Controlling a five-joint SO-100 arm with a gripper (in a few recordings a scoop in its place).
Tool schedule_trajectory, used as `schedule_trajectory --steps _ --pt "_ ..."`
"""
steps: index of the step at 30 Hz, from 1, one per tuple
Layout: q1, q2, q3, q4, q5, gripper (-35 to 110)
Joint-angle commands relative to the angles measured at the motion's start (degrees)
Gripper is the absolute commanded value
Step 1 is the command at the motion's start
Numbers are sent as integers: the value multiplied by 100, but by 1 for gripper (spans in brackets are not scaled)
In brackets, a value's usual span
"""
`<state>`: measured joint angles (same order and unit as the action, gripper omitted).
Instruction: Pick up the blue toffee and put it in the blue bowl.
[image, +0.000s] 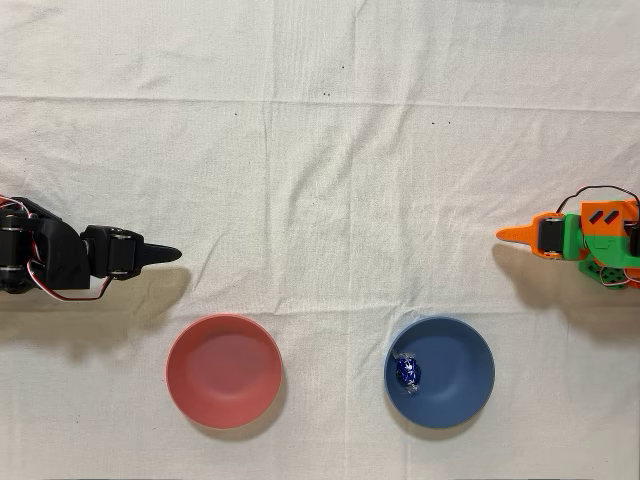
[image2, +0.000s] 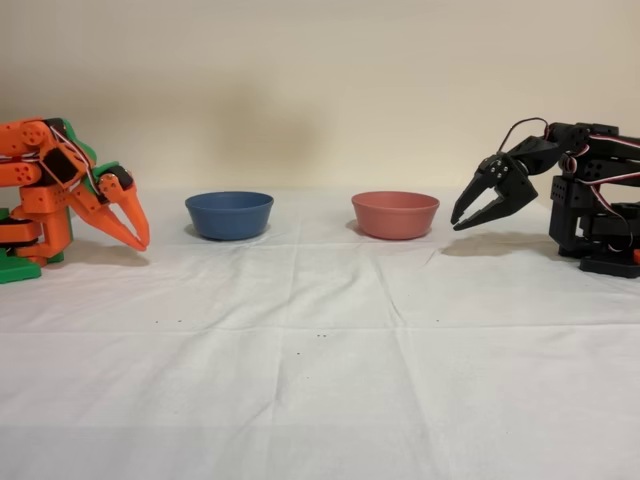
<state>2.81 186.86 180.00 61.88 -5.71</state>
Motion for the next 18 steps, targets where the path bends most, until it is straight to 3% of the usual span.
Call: schedule_trajectory --steps 1,18 --pt "-167 26 -97 18 -141 0" --pt "-483 26 -97 18 -334 0"
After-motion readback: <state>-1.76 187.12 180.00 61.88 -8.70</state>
